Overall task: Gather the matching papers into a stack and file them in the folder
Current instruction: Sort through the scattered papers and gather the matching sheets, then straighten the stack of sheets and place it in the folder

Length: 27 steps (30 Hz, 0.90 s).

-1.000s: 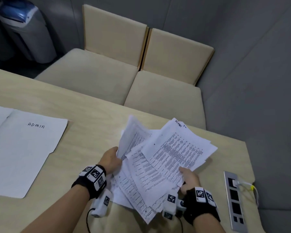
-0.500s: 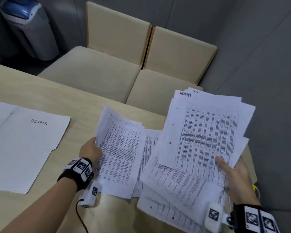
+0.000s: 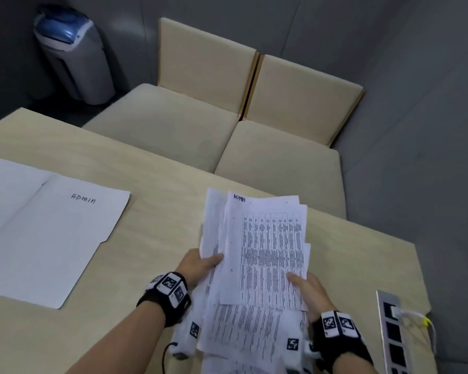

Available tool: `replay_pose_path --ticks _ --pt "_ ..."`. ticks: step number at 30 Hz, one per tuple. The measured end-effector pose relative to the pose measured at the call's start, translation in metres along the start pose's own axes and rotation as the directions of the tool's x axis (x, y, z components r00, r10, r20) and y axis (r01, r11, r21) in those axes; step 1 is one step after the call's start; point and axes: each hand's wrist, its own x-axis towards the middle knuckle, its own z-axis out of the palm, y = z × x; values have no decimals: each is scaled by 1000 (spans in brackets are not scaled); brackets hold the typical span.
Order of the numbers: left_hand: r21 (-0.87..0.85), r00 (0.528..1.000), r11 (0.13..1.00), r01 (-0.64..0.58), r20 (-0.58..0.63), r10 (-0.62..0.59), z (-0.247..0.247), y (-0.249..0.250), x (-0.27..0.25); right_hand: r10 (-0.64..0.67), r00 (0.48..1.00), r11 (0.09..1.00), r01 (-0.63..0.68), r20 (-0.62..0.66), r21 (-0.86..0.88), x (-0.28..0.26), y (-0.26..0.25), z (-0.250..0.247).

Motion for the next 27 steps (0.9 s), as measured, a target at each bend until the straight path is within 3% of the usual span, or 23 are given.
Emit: replay_pose_path --ticks 2,4,5,7,10,13,18,21,24,27 --pt "-13 1000 1000 18 0 -18 5 0 4 -27 1000 998 26 12 64 -6 -9 11" --pt "245 985 969 -20 -160 61 11 5 4 -15 999 993 18 -28 121 -3 -8 17" --pt "405 953 914 -14 -271 134 13 5 5 3 999 992 3 -42 129 -4 -7 22" --pt "490 934 871 15 -319 163 13 3 7 21 1000 990 -23 16 141 -2 -2 29" --pt "367 988 930 6 -146 52 8 -3 10 -48 996 994 40 77 101 -11 -1 43" --pt "241 995 968 -66 -52 81 -8 -2 6 -217 974 973 209 70 97 -35 -20 49" --pt "-112 964 962 -250 -118 236 -43 17 -25 -442 881 890 406 172 208 -105 -63 13" --pt "-231 910 881 -413 -72 408 -50 41 -52 -548 830 812 497 107 305 -122 -79 -4" --pt "-264 830 802 -536 8 557 -37 76 -82 -653 757 725 612 30 318 -130 -90 14" --pt "-248 732 696 -674 -100 674 -23 105 -106 -762 647 610 731 -30 306 -148 -104 36"
